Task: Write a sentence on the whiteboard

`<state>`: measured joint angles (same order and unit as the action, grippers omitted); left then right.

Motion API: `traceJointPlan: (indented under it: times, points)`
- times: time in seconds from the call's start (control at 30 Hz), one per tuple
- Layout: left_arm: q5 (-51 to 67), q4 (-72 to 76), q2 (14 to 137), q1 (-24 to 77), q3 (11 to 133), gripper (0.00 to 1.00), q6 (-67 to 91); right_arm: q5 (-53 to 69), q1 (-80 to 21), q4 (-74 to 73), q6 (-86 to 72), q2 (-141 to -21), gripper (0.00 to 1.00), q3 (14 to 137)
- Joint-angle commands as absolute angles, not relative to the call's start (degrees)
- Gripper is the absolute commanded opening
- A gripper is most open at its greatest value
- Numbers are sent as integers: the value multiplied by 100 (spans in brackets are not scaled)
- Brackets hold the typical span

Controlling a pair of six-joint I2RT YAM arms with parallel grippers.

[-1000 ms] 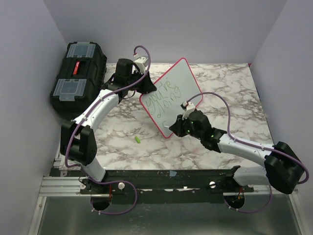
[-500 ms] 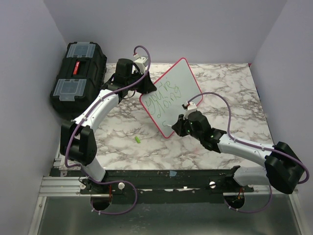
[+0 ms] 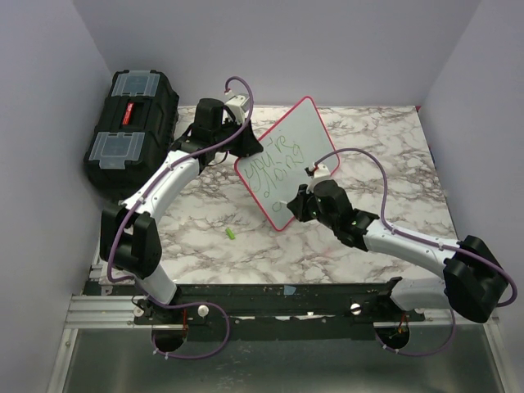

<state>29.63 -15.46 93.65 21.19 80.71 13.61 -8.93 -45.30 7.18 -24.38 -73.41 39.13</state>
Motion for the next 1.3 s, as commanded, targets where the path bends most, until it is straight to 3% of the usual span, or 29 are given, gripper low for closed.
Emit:
traceJointPlan:
  times: [0.0, 1.27]
  points:
    - [2830, -1934, 9291, 2346, 7817, 0, 1055, -882, -4535, 869, -2435, -7472, 1, 4009]
    - [2865, -1746, 9288, 2391, 7699, 0, 1151, -826, -4540, 639, -2769, -7498, 1, 3062]
